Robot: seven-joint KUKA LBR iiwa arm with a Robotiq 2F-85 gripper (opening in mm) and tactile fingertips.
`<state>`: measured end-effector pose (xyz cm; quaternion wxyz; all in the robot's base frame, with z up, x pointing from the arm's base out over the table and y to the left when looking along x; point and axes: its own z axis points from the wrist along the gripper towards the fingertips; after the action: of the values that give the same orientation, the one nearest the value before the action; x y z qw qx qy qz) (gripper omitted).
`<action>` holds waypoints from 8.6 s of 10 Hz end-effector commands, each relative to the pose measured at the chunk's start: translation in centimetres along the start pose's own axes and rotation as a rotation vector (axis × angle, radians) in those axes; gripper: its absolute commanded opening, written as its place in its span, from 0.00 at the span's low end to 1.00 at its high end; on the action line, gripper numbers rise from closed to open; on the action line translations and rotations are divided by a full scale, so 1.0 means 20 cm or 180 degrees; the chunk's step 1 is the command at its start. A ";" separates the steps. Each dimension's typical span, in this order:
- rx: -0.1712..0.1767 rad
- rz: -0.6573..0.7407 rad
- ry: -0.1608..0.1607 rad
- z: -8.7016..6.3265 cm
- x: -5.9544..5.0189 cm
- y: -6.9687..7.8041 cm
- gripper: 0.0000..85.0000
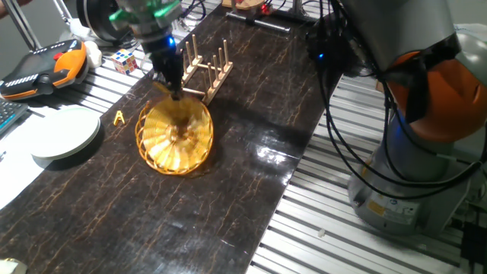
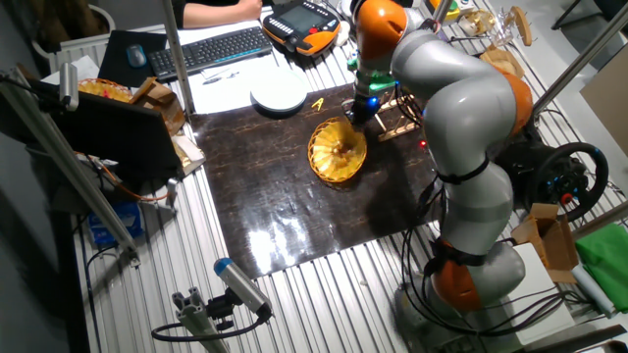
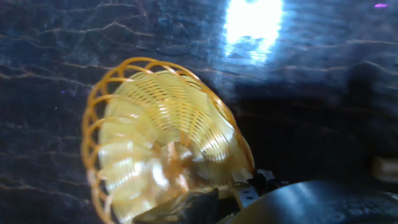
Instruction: Put the dish on the dish rack
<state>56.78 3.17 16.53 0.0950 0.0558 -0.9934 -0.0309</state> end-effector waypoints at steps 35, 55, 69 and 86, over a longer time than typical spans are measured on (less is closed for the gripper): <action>0.1151 0.1107 -0.0343 -0.77 0.23 -0.42 0.02; 0.1805 0.1334 -0.0718 -0.95 0.20 -0.87 0.02; 0.2109 0.1299 -0.0861 -0.84 0.08 -0.87 0.02; 0.2135 0.1274 -0.0875 -0.73 -0.04 -0.79 0.02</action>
<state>61.97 -13.16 29.50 -0.0578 -0.1151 -0.9432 0.3062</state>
